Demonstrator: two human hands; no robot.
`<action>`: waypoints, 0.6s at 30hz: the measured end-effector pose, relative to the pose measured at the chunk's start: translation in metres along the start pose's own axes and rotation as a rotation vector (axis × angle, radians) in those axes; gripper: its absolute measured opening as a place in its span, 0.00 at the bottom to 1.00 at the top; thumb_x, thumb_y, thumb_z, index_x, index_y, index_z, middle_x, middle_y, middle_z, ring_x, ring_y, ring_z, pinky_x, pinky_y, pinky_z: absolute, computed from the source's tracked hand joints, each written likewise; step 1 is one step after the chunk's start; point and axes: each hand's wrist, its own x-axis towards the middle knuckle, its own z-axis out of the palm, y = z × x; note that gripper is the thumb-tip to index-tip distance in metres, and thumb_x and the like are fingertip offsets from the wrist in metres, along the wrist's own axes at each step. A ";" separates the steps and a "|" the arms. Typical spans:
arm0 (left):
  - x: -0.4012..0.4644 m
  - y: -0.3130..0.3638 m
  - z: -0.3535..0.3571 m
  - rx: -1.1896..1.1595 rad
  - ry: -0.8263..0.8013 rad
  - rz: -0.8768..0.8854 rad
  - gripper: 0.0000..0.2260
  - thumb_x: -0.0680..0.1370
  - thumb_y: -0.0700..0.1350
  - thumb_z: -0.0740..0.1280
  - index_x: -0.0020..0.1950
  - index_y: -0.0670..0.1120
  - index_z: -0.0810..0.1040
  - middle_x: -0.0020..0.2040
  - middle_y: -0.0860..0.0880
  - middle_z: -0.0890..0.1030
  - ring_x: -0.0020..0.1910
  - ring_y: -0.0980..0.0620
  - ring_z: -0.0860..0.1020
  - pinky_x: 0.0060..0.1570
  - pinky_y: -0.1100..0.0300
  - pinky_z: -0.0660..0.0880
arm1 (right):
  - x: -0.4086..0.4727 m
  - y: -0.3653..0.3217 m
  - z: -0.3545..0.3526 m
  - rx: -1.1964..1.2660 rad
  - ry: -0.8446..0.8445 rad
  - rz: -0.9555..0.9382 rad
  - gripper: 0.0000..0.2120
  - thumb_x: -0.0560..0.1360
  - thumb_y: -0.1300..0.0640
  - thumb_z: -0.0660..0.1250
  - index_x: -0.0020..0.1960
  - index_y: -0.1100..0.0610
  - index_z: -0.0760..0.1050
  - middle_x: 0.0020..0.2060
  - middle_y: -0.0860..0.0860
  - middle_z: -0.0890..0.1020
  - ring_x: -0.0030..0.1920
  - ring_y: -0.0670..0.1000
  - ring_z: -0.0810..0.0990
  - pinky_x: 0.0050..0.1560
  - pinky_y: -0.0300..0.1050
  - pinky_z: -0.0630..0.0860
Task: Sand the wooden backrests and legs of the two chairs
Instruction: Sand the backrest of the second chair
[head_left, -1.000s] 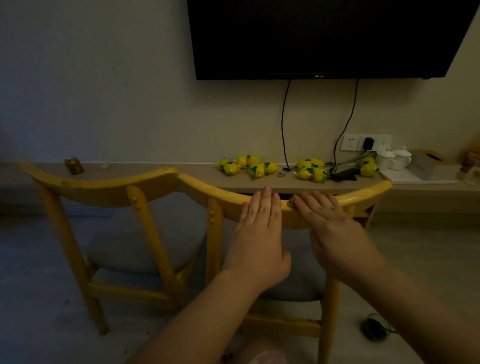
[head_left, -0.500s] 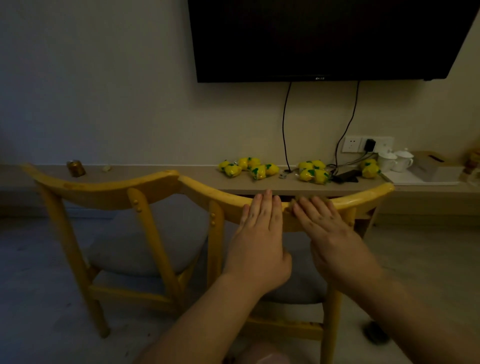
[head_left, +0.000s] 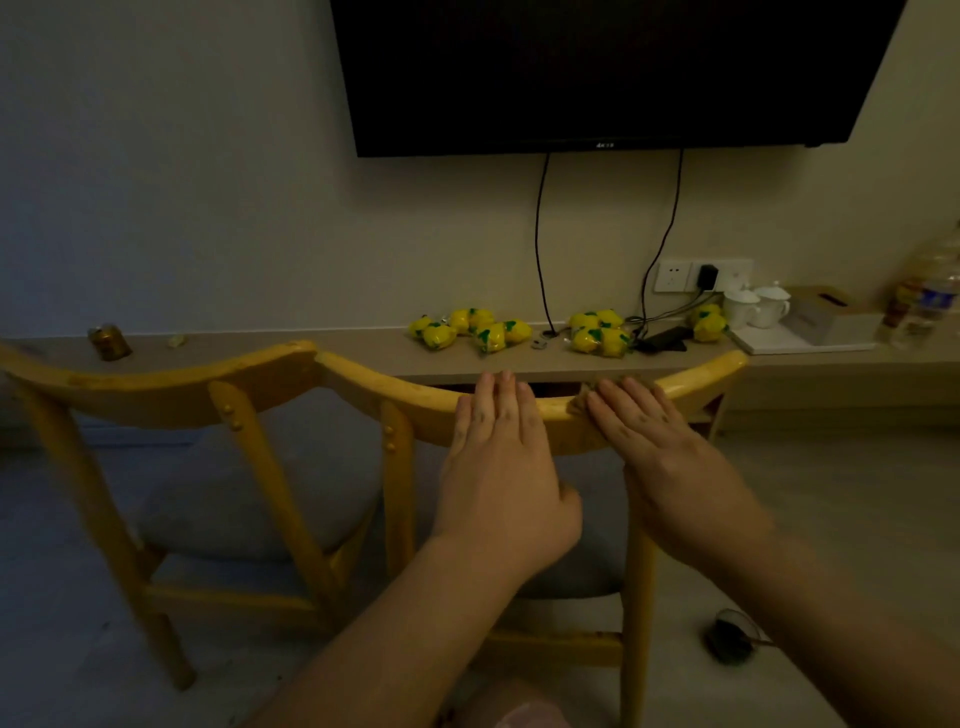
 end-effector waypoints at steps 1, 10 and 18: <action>0.002 0.008 0.000 -0.023 0.011 0.022 0.45 0.78 0.60 0.59 0.83 0.42 0.38 0.83 0.42 0.39 0.82 0.43 0.37 0.79 0.45 0.37 | 0.000 0.009 -0.005 -0.023 -0.017 -0.015 0.30 0.77 0.63 0.55 0.79 0.57 0.61 0.78 0.55 0.63 0.79 0.57 0.57 0.78 0.59 0.53; 0.013 0.050 0.021 -0.010 -0.018 0.064 0.44 0.81 0.58 0.59 0.80 0.42 0.32 0.82 0.41 0.33 0.81 0.43 0.35 0.79 0.43 0.36 | 0.001 0.034 -0.020 -0.075 -0.027 0.098 0.31 0.78 0.61 0.60 0.80 0.55 0.60 0.79 0.55 0.65 0.79 0.53 0.53 0.78 0.56 0.52; 0.011 0.046 0.021 -0.011 -0.008 0.079 0.43 0.81 0.58 0.58 0.81 0.42 0.32 0.82 0.42 0.33 0.82 0.44 0.35 0.80 0.43 0.39 | 0.010 0.089 -0.053 -0.206 -0.215 0.056 0.36 0.79 0.62 0.58 0.82 0.48 0.48 0.81 0.51 0.58 0.81 0.53 0.53 0.81 0.54 0.52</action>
